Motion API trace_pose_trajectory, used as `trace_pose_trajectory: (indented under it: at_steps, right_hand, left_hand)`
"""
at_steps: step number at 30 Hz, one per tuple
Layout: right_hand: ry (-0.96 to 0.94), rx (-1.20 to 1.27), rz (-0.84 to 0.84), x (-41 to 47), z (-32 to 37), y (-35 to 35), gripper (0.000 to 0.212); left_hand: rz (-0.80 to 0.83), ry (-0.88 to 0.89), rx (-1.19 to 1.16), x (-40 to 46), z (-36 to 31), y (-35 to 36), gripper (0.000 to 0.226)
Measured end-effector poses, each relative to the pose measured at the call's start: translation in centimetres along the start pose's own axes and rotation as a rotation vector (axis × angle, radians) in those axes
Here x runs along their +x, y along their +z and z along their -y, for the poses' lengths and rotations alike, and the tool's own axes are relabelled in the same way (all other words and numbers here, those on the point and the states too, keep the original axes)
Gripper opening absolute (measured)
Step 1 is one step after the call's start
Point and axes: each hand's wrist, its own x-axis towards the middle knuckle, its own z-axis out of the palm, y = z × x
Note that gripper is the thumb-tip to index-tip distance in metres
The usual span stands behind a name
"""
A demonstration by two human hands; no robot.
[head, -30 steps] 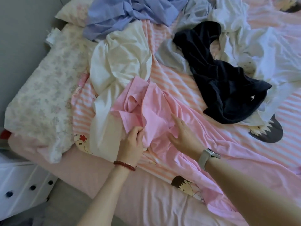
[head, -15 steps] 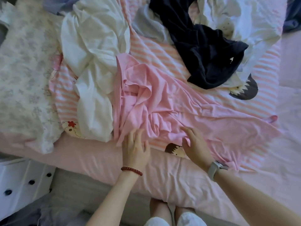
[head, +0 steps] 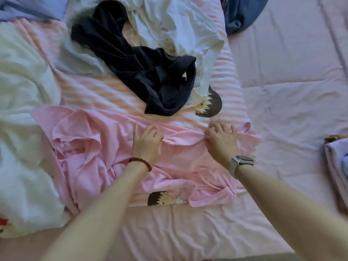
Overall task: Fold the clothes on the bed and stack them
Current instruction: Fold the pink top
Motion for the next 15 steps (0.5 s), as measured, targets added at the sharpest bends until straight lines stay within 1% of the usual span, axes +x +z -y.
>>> trace_pose_trajectory:
  at_steps: [1, 2, 3, 4, 5, 6, 7, 8, 9, 11, 12, 13, 15]
  right_hand:
    - [-0.043, 0.017, -0.016, -0.1, -0.6, -0.2, 0.015]
    - [-0.099, 0.048, -0.025, -0.7, -1.2, -0.4, 0.008]
    - [-0.165, 0.084, -0.009, -1.7, -1.7, -0.6, 0.003]
    - [-0.230, 0.118, 0.007, -3.1, -2.1, -0.6, 0.006]
    - [-0.283, 0.154, 0.018, -4.6, -2.7, -0.6, 0.014]
    - [-0.293, 0.203, 0.018, -6.1, -3.4, -0.7, 0.024]
    - [-0.242, 0.259, -0.006, -7.6, -4.1, -0.5, 0.033]
    - [-0.125, 0.317, -0.052, -8.8, -4.9, -0.4, 0.038]
    - [0.035, 0.378, -0.108, -9.9, -5.7, -0.3, 0.041]
    - [0.327, 0.493, -0.167, -11.4, -6.7, 0.1, 0.043]
    - [0.421, 0.545, -0.137, -12.1, -6.9, 0.4, 0.042]
    - [0.502, 0.594, -0.066, -12.9, -6.9, 0.8, 0.037]
    - [0.665, 0.666, 0.130, -14.3, -6.5, 2.1, 0.029]
  left_hand:
    - [0.008, -0.003, -0.162, -0.6, -0.1, -0.6, 0.017]
    - [0.086, -0.030, -0.265, -1.8, -0.6, -1.3, 0.026]
    - [0.169, -0.066, -0.278, -3.0, -1.2, -1.9, 0.028]
    - [0.244, -0.077, -0.221, -4.4, -1.5, -2.0, 0.025]
    - [0.310, -0.068, -0.138, -6.0, -1.5, -1.8, 0.022]
    - [0.344, -0.061, -0.109, -7.4, -1.6, -1.6, 0.023]
    - [0.370, -0.038, -0.106, -8.5, -1.9, -1.5, 0.029]
    - [0.365, -0.009, -0.141, -9.2, -2.2, -1.1, 0.037]
    - [0.320, 0.017, -0.179, -9.4, -2.5, -0.6, 0.042]
    - [0.195, 0.030, -0.234, -7.7, -4.2, -0.2, 0.041]
    - [0.159, 0.038, -0.261, -6.2, -5.7, -0.4, 0.039]
    - [0.122, 0.058, -0.287, -4.6, -7.4, -0.6, 0.038]
    - [0.115, 0.132, -0.313, -1.6, -10.8, -0.5, 0.044]
